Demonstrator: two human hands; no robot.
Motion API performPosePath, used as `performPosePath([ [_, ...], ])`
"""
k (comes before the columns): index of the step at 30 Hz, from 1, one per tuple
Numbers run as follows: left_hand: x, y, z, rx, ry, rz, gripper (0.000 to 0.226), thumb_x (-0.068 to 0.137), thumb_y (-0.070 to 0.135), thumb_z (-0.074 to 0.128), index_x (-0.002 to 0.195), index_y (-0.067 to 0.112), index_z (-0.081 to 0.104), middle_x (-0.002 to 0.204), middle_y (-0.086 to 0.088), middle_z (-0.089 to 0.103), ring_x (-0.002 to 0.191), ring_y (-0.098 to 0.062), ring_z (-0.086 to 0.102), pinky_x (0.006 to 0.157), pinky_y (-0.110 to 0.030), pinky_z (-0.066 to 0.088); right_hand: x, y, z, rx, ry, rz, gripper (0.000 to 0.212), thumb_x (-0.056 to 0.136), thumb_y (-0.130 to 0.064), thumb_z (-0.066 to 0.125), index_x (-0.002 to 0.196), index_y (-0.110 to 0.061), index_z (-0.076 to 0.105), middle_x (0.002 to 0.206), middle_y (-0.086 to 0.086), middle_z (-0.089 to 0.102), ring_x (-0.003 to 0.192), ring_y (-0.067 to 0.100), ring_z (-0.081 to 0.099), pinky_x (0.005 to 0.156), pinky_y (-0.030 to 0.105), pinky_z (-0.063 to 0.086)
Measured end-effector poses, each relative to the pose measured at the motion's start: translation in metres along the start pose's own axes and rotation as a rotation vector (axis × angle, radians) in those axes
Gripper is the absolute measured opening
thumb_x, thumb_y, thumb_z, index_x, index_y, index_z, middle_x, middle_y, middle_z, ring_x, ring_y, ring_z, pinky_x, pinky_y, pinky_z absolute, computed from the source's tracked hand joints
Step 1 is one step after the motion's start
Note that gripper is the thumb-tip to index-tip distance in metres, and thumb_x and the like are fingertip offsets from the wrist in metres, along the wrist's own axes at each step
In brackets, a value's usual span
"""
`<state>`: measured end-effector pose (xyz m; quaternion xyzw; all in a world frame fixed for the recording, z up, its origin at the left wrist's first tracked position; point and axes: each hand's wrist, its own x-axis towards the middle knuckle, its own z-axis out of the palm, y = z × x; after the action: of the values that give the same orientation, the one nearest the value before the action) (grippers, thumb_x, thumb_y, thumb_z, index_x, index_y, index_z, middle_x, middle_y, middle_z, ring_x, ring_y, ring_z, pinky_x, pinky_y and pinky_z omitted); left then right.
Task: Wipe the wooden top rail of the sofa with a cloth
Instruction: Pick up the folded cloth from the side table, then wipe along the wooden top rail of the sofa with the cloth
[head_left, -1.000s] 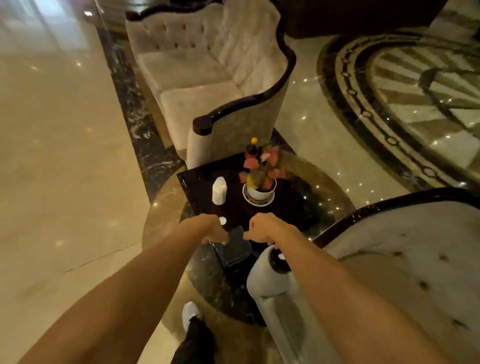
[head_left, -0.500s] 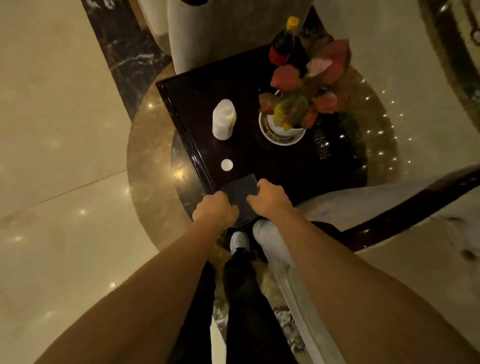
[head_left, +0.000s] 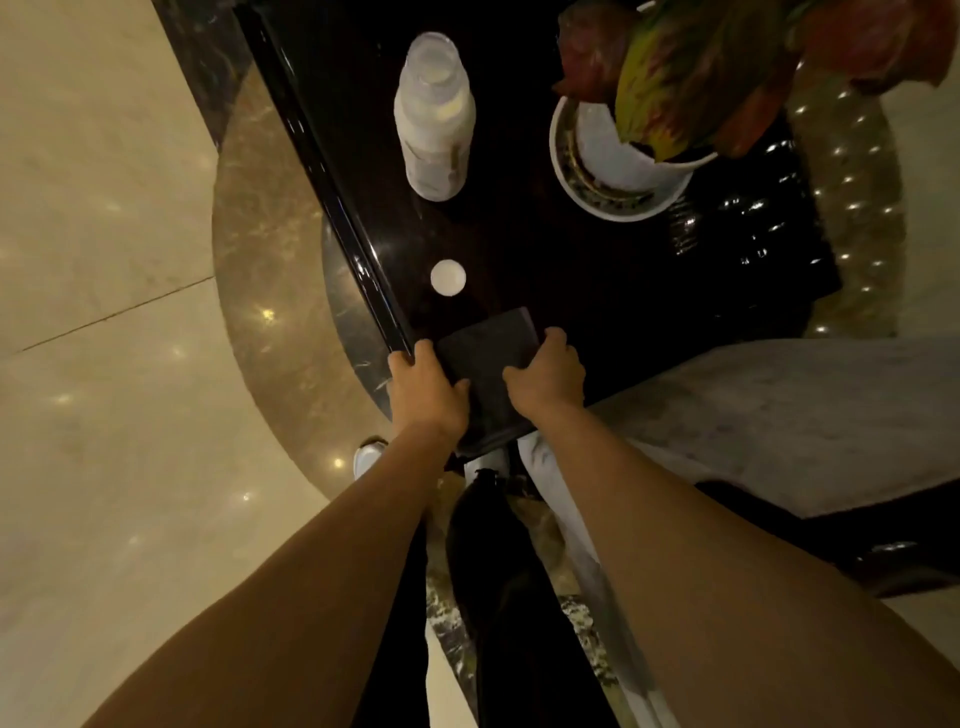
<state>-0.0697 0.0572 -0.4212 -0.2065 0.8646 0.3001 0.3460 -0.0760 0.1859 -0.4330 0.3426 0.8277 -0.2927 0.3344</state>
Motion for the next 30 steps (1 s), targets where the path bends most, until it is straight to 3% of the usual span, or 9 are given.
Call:
performPosePath([
  [4,0.01,-0.002,-0.008,0.176,-0.046,0.085,0.021,0.089,0.015,0.064,0.107,0.01,0.055,0.124,-0.018,0.047,0.11,-0.04,0.052,0.095,-0.049,0.048,-0.002,0.006,0.002,0.111,-0.123,0.015,0.036,0.092,-0.013,0.062,0.126,-0.007,0.051,0.132,0.02,0.055,0.114,0.039,0.058,0.079,0.033,0.046],
  [7,0.0,0.004,-0.027,0.089,-0.135,0.196,0.018,0.09,0.017,0.063,0.103,0.006,0.056,0.099,-0.012,0.06,0.089,-0.027,0.056,0.075,-0.041,0.048,-0.018,0.006,-0.005,0.219,-0.12,-0.016,0.012,0.092,-0.009,0.059,0.101,-0.012,0.051,0.119,0.019,0.058,0.099,0.035,0.058,0.069,0.032,0.043],
  [13,-0.058,0.023,-0.071,-0.554,-0.329,0.028,0.01,0.09,0.005,0.063,0.095,0.013,0.062,0.098,-0.014,0.066,0.103,-0.036,0.064,0.09,-0.049,0.056,-0.088,0.005,-0.027,0.699,-0.082,-0.003,0.015,0.091,-0.015,0.063,0.101,-0.019,0.052,0.108,0.01,0.062,0.106,0.033,0.061,0.091,0.044,0.05],
  [15,-0.081,0.027,-0.087,-0.681,-0.434,-0.003,0.016,0.09,0.005,0.058,0.101,0.015,0.064,0.102,-0.015,0.068,0.106,-0.037,0.065,0.082,-0.046,0.058,-0.123,0.002,-0.029,0.806,-0.102,0.003,0.025,0.08,-0.026,0.071,0.099,-0.024,0.054,0.112,0.009,0.065,0.108,0.033,0.063,0.098,0.052,0.051],
  [17,-0.115,0.027,-0.105,-0.708,-0.519,-0.003,0.022,0.09,0.007,0.053,0.107,0.016,0.063,0.099,-0.012,0.068,0.097,-0.033,0.066,0.071,-0.037,0.056,-0.157,0.008,-0.029,0.936,-0.149,0.012,0.044,0.062,-0.04,0.077,0.101,-0.031,0.058,0.115,0.009,0.069,0.108,0.032,0.066,0.099,0.056,0.052],
  [20,-0.164,0.029,-0.133,-0.678,-0.634,-0.01,0.021,0.085,0.011,0.049,0.095,0.016,0.067,0.098,-0.013,0.068,0.09,-0.03,0.065,0.075,-0.038,0.053,-0.22,0.023,-0.039,1.177,-0.188,0.023,0.059,0.059,-0.038,0.083,0.114,-0.029,0.063,0.117,0.006,0.073,0.11,0.03,0.069,0.102,0.055,0.051],
  [23,-0.214,0.035,-0.151,-0.673,-0.69,-0.022,0.032,0.078,0.015,0.048,0.102,0.009,0.069,0.102,-0.017,0.07,0.089,-0.034,0.066,0.084,-0.041,0.053,-0.283,0.041,-0.061,1.25,-0.197,-0.024,0.054,0.077,-0.032,0.079,0.128,-0.027,0.061,0.124,0.002,0.07,0.12,0.028,0.063,0.11,0.054,0.044],
  [25,-0.238,0.043,-0.156,-0.709,-0.702,-0.034,0.044,0.074,0.014,0.048,0.112,0.005,0.067,0.108,-0.02,0.07,0.092,-0.037,0.066,0.087,-0.044,0.053,-0.306,0.058,-0.078,1.31,-0.207,-0.043,0.045,0.089,-0.026,0.072,0.132,-0.024,0.06,0.124,0.0,0.068,0.121,0.024,0.061,0.112,0.046,0.041],
  [30,-0.284,0.07,-0.141,-0.601,-0.729,-0.033,0.027,0.09,0.015,0.051,0.108,0.003,0.068,0.087,-0.016,0.075,0.078,-0.032,0.069,0.069,-0.037,0.056,-0.336,0.097,-0.126,1.46,-0.21,-0.116,0.031,0.092,-0.018,0.069,0.122,-0.012,0.067,0.119,0.01,0.075,0.109,0.026,0.071,0.103,0.044,0.052],
])
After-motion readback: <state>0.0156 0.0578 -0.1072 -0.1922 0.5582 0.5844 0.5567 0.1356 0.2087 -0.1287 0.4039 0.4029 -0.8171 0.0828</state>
